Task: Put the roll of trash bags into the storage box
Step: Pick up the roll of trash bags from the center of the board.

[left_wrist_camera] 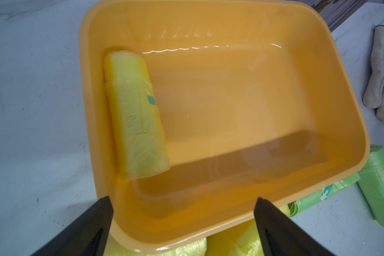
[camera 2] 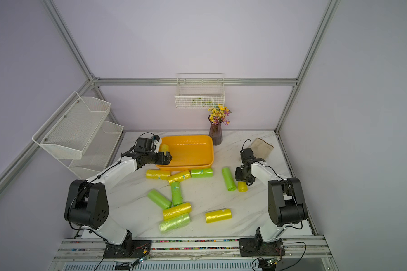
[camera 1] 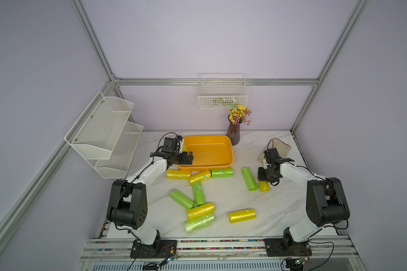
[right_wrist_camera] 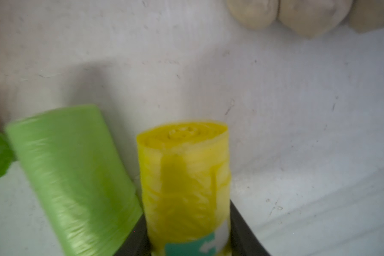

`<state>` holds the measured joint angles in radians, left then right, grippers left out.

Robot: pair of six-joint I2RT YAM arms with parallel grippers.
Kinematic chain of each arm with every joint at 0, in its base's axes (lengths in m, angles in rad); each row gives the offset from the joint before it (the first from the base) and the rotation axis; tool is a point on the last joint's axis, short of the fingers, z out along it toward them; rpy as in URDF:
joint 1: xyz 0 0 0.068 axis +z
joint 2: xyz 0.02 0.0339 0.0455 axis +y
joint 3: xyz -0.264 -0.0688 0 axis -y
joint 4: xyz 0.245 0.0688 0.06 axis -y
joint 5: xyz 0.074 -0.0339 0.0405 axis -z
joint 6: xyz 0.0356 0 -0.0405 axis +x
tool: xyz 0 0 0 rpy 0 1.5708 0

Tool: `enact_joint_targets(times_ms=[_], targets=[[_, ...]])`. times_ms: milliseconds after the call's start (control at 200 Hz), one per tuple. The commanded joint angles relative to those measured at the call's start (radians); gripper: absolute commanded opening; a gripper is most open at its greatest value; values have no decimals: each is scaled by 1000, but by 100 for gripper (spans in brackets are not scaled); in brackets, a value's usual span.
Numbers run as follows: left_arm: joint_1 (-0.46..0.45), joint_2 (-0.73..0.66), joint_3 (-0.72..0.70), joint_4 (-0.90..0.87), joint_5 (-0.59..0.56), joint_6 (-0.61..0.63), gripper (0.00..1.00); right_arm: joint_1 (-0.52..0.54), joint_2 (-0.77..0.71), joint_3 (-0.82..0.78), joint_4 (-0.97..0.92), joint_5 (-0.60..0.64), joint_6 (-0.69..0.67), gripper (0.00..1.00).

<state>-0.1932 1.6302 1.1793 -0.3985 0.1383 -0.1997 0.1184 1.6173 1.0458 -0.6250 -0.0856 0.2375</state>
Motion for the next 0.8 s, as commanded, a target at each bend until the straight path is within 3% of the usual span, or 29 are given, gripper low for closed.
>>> enact_joint_targets(times_ms=[0,180,520,790], targets=[[-6,-41,8,25,-20,-7,100,2,-45,111,63,-189,2,36],[-6,-54,-4,23,-24,-35,100,72,-9,253,171,-298,47,35],[-6,-64,-8,13,-44,-43,100,287,256,526,370,-508,212,36],[-6,-62,-7,12,-35,-61,100,357,501,654,582,-536,407,35]])
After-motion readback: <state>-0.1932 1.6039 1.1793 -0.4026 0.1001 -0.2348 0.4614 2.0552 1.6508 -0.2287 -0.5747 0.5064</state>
